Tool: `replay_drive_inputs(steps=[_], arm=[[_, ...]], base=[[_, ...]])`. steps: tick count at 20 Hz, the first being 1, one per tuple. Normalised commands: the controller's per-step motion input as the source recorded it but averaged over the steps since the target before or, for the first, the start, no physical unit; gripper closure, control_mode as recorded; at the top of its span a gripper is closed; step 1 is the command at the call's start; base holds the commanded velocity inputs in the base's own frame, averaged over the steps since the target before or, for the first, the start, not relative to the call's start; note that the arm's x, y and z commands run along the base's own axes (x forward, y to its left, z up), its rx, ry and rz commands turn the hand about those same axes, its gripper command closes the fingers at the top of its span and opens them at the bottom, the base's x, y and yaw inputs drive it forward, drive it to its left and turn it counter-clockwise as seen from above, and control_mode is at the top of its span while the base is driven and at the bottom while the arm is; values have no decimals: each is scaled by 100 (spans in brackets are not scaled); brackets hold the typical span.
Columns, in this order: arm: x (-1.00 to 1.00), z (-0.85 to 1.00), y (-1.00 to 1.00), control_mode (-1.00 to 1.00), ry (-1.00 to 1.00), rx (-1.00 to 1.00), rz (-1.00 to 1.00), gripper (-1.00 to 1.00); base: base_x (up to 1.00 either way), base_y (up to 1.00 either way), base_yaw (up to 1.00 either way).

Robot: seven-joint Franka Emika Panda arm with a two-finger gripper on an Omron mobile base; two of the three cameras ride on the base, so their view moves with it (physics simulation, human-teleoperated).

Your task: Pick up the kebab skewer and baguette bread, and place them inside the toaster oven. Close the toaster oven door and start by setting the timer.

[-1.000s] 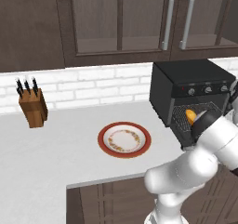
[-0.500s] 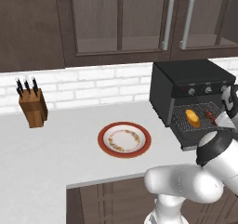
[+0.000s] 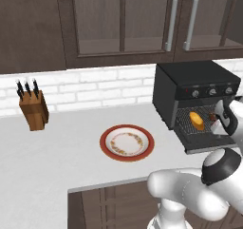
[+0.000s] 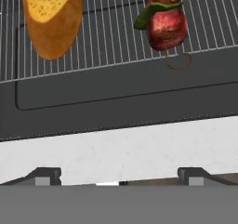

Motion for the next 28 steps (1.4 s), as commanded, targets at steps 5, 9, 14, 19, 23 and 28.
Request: replay_drive_inputs(steps=[5,9,14,19,23,28], arm=[[25,-10,0,-100,3,0,-7,-100],[31,-12,0,-100,0,0,-5,-100],[11,-31,0,-100,0,0,0,-100],[44,-31,0,-100,0,0,-2,-100],[33,-31,1,-100,-1,0,-2,-100],[29,-21,0,-100,-1,0,-2,-100]], base=[[0,0,0],[0,0,0],[0,0,0],[0,0,0],[0,0,0],[0,0,0]])
